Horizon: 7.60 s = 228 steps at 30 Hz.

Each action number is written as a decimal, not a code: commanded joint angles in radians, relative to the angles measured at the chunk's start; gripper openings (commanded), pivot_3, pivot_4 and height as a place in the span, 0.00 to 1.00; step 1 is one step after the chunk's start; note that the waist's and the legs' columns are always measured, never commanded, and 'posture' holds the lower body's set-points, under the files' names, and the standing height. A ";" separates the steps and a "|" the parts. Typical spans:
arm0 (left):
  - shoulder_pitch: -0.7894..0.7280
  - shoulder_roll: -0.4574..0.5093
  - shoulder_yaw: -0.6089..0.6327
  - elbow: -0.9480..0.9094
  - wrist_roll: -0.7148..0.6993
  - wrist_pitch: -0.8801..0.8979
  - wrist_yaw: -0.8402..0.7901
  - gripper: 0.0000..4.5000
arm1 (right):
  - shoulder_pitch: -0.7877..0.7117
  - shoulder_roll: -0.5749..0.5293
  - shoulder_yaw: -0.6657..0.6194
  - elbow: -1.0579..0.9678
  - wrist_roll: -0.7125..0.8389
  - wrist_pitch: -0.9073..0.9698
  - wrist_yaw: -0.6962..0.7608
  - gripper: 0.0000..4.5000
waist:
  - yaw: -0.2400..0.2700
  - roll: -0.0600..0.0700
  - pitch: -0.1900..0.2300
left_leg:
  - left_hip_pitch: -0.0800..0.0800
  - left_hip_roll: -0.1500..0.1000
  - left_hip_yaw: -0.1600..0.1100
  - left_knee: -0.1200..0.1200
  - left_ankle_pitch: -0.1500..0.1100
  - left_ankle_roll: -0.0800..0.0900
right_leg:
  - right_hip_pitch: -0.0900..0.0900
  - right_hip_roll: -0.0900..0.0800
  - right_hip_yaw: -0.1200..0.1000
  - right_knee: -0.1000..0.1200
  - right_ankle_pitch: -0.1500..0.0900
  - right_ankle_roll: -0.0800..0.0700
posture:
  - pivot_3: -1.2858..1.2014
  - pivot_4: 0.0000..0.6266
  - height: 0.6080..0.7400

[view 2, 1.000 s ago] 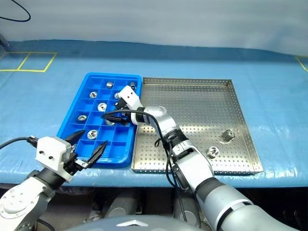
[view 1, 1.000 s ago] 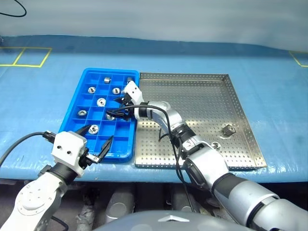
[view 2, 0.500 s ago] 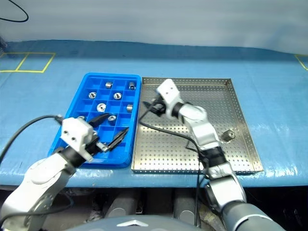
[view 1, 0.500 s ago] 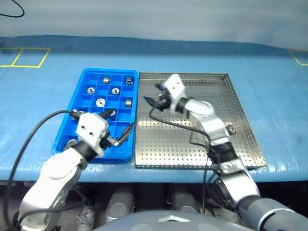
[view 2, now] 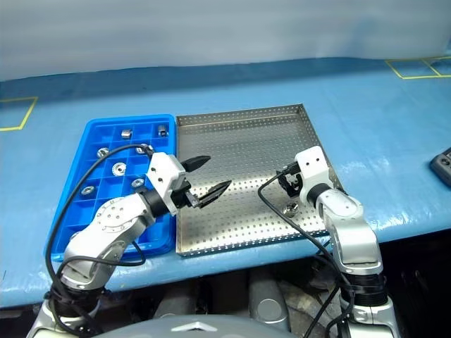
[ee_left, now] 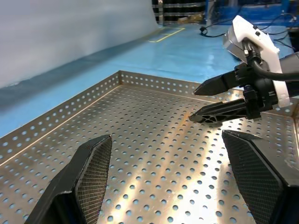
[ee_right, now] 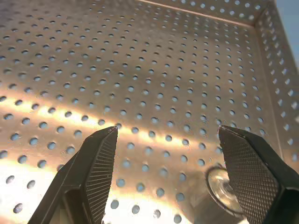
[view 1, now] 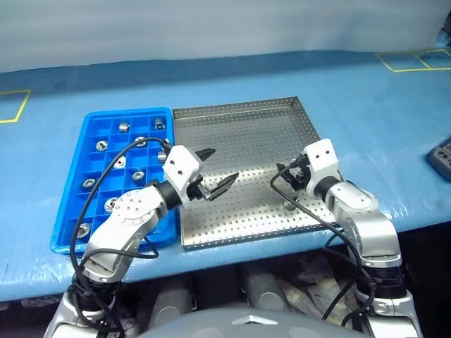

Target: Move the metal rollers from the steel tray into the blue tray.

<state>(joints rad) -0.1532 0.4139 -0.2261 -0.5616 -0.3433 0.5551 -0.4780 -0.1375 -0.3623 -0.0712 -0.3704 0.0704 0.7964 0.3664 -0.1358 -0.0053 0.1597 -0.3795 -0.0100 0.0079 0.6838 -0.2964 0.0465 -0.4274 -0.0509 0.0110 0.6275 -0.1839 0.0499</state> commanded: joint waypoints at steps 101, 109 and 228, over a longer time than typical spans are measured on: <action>0.533 0.298 0.382 -0.452 -0.356 0.169 0.303 0.91 | -0.378 0.211 0.307 0.238 0.141 -0.266 0.261 0.90 | 0.150 -0.002 0.000 | 0.001 0.000 -0.005 -0.002 0.003 -0.006 | 0.000 -0.003 -0.010 0.000 -0.002 -0.007 | 0.52 0.24 1.00; 0.302 0.261 0.225 -0.328 -0.323 0.183 0.236 0.91 | -0.130 -0.116 0.087 -0.092 0.136 -0.059 0.200 0.90 | 0.122 -0.002 0.000 | 0.000 0.000 -0.002 -0.002 0.002 -0.005 | 0.000 -0.005 -0.010 -0.001 -0.003 -0.006 | 0.46 0.24 1.00; 0.659 0.550 0.289 -0.414 -0.451 -0.271 0.503 0.91 | -0.384 0.273 0.350 0.268 0.123 -0.389 0.303 0.64 | 0.220 0.003 0.003 | 0.000 0.001 -0.015 -0.006 0.005 -0.020 | 0.001 0.007 -0.018 0.000 -0.011 -0.007 | 0.56 0.24 1.00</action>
<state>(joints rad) 0.5453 0.9762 0.1006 -0.9863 -0.8230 0.2717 0.0613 -0.5316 -0.0699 0.3395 -0.0374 0.2083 0.4452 0.7083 0.0844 -0.0025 0.1631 -0.3793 -0.0094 -0.0064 0.6779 -0.2911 0.0264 -0.4255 -0.0438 -0.0068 0.6269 -0.1948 0.0431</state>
